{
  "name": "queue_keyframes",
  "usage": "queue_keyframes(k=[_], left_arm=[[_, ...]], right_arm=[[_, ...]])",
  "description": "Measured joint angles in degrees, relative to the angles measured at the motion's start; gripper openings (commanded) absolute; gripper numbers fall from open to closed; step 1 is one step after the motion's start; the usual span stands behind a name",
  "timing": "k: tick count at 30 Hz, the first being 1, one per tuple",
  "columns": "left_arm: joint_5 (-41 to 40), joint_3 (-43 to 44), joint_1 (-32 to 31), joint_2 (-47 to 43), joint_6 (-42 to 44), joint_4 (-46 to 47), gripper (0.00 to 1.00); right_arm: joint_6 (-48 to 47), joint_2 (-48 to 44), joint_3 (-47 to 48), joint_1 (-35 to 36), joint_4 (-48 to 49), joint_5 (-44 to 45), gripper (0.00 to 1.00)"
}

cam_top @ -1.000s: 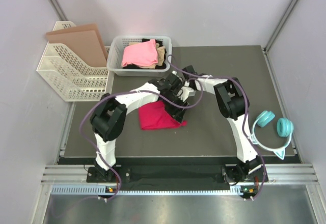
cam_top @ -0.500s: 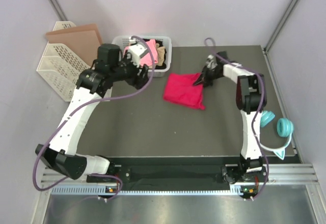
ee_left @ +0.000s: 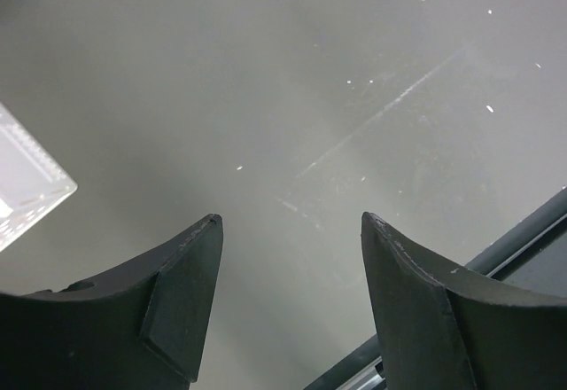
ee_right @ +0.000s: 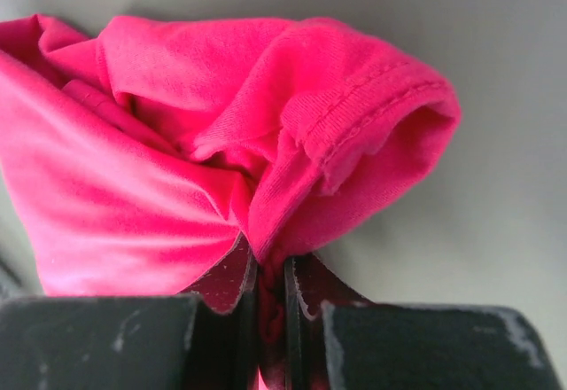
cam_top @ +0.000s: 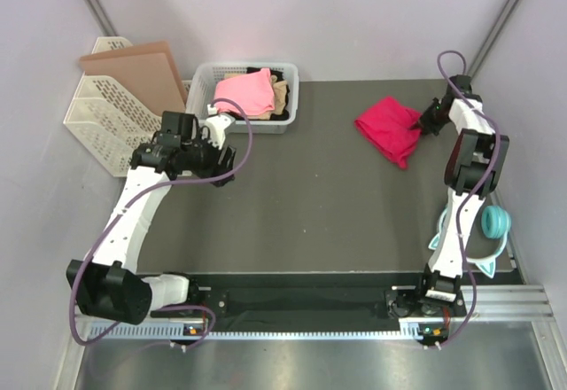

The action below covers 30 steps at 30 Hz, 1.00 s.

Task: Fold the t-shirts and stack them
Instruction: Put the neatly folded tshirt into the corner of the board with the right arm

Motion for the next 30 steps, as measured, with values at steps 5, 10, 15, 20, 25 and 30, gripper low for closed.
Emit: queue_keyframes(k=[5, 10, 15, 20, 25, 30], left_arm=[[0.4, -0.1, 2.4, -0.5, 0.0, 0.0, 0.67], [0.8, -0.2, 3.8, -0.5, 0.0, -0.3, 0.66], [1.0, -0.2, 5.2, -0.5, 0.0, -0.8, 0.66], [1.0, -0.7, 5.9, -0.3, 0.1, -0.6, 0.67], [1.1, -1.7, 7.8, 1.3, 1.0, 0.0, 0.67], [1.9, -1.7, 11.9, 4.9, 2.3, 0.1, 0.67]], right_arm=[[4.0, -1.2, -0.2, -1.2, 0.1, 8.9, 0.0], [10.6, -3.9, -3.9, -2.0, 1.9, 20.1, 0.0], [17.7, -5.0, -4.9, -2.6, 2.0, 29.2, 0.0], [20.5, -5.0, -3.3, -3.1, 1.0, 35.4, 0.0], [21.6, -3.9, 3.0, -3.7, -0.2, 38.2, 0.0], [23.4, -0.6, 8.3, -3.9, 0.3, 39.0, 0.0]])
